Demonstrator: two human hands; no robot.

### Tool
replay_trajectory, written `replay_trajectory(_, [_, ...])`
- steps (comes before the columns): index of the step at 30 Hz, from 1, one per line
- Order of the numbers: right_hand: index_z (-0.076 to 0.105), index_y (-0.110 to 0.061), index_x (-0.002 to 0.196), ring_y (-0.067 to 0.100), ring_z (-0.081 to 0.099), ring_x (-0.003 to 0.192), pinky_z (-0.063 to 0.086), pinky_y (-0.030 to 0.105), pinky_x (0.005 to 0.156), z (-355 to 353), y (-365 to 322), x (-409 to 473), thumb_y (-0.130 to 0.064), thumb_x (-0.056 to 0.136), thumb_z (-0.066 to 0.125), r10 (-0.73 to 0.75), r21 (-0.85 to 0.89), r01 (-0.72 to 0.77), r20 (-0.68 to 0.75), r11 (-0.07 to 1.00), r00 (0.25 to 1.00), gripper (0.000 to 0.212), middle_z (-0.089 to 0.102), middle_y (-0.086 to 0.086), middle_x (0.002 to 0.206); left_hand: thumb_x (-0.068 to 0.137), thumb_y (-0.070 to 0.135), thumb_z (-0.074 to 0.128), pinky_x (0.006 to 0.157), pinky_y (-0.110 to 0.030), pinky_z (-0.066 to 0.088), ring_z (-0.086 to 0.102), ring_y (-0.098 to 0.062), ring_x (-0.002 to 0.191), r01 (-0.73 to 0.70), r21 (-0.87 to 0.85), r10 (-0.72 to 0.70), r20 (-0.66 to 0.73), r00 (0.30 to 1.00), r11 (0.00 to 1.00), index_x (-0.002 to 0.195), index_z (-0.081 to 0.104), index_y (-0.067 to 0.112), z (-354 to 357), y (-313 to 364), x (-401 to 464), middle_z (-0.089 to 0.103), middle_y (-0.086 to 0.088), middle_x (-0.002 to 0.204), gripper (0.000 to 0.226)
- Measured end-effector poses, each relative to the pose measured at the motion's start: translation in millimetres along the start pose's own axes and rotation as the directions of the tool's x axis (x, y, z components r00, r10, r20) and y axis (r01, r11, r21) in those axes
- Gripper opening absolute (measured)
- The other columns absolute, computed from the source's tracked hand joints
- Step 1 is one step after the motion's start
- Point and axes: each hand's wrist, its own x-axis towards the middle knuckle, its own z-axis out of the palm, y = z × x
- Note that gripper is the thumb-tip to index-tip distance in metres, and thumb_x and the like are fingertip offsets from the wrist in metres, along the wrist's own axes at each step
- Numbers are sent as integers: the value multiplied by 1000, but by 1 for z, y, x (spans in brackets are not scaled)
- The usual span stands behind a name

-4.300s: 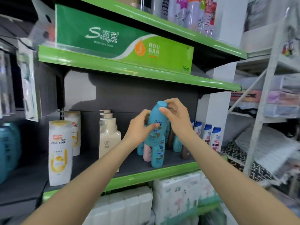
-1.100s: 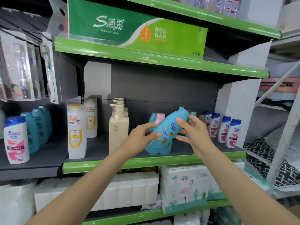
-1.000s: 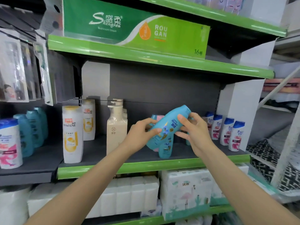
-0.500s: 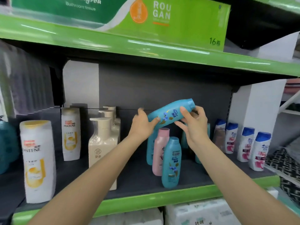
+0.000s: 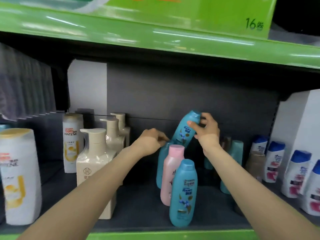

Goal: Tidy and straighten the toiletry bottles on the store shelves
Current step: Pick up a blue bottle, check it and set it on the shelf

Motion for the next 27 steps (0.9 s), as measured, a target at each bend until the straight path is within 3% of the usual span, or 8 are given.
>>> replay_trajectory(3, [64,-12,99,29,64,97,51,42,89,8,31,10,-10,71,79,27,-211,-3,113,977,993,32,67,13,101,92,15,55,91,-14,34,59,-19,110,-41,73,40,17,999,996,116,66,16,-1,-2,2,65,-3,120,27])
replay_trajectory(6, [65,-5,105,17,58,93,44,26,82,7,54,8,-11,73,78,94,-334,-35,162,942,982,35,65,6,102,91,11,55,92,-15,35,60,-20,108,-48,76,49,-12,999,996,113,68,14,2,-1,5,67,-3,117,26])
replay_trajectory(10, [65,-5,104,18,59,90,50,34,85,2,75,11,-10,75,77,124,-360,-33,231,932,965,32,67,11,100,89,6,54,87,-12,35,61,-20,104,-55,64,58,-56,997,996,110,68,12,8,-2,7,68,-4,112,26])
replay_trajectory(16, [63,-6,105,19,59,91,52,46,88,-3,85,22,-9,78,74,163,-278,-76,307,958,938,30,58,-5,82,85,5,61,87,-14,41,63,-17,101,-52,-21,52,-19,998,998,107,69,12,10,-10,11,70,-4,107,24])
replay_trajectory(23, [62,-10,109,17,56,94,51,38,86,16,93,21,-10,81,71,131,-177,-73,344,982,930,29,58,-6,87,83,-4,61,94,-22,48,66,-15,99,-62,-244,60,-17,998,968,102,70,14,15,-23,4,71,-6,104,28])
replay_trajectory(27, [59,-9,120,18,57,106,44,27,87,41,93,25,-13,83,69,83,-202,9,438,979,895,38,63,5,112,83,-6,59,97,-31,48,66,-18,101,-71,-256,72,-6,997,964,102,69,13,15,-25,7,70,-7,107,28])
